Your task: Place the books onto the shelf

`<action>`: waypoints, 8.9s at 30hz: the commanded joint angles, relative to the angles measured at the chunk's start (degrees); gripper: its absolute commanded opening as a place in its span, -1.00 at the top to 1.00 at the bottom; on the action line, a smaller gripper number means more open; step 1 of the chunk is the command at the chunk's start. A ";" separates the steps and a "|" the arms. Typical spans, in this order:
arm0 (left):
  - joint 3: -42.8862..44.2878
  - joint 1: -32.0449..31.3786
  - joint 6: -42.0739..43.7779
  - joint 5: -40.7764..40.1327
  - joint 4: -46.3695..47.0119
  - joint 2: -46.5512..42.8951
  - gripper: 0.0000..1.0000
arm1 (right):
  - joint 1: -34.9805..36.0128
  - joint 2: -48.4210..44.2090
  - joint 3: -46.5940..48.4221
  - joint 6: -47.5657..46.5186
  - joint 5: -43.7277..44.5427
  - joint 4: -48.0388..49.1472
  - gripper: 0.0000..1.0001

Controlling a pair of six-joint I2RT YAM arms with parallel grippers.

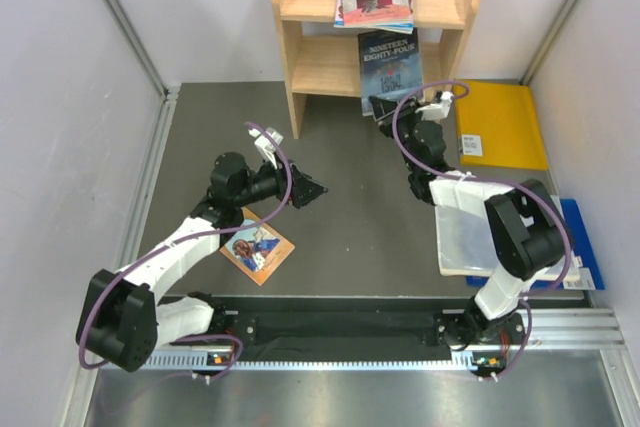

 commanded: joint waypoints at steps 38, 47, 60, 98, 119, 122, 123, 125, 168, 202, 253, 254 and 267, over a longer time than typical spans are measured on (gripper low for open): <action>-2.36 -0.09 0.41 0.67 1.66 -1.26 -0.73 | -6.66 0.22 10.27 18.31 3.75 -11.72 1.00; -2.72 -0.09 0.23 1.11 2.09 -1.18 -0.72 | -7.80 -0.57 7.98 19.63 1.64 -11.81 0.39; -3.95 -0.18 -1.00 1.29 3.68 -1.44 -0.71 | -7.89 -0.23 6.39 20.25 -1.87 -10.31 0.97; -6.06 -0.70 -2.40 1.64 6.05 -0.91 -0.71 | -12.55 -3.74 0.94 22.01 -7.85 -11.63 0.31; -6.50 -1.23 -1.88 2.25 5.70 -0.47 -0.70 | -14.40 -3.29 2.45 15.77 -12.60 -12.34 -0.48; -6.15 -1.23 -1.44 2.08 5.35 -0.21 -0.69 | -14.31 -4.87 0.08 14.11 -12.77 -10.24 -0.58; -5.97 -1.23 -1.09 1.99 4.65 -0.30 -0.70 | -14.22 -5.49 -0.54 13.83 -12.95 -10.23 -0.60; -5.18 -1.23 0.22 0.33 2.99 -0.56 -0.71 | -14.40 -7.07 -3.25 12.96 -13.83 -9.62 -0.68; -12.11 11.78 -27.28 -51.28 -42.74 0.57 1.00 | 27.00 19.81 25.91 -28.09 -28.50 -59.36 -0.78; -13.97 12.04 -26.75 -47.84 -36.93 6.03 1.00 | 29.29 30.19 27.49 -2.07 -50.05 -28.05 0.04; -14.66 12.04 -7.16 -38.10 -21.58 -24.73 -0.86 | 19.53 8.58 20.46 -29.39 -32.10 -50.04 1.00; -15.28 12.04 -7.41 -34.61 -20.42 -24.03 -0.86 | 19.27 8.05 20.37 -30.37 -34.89 -50.04 1.00; -24.07 12.04 -8.21 -24.64 11.41 -21.22 -0.89 | 12.59 -1.18 15.02 -40.31 -56.62 -53.03 1.00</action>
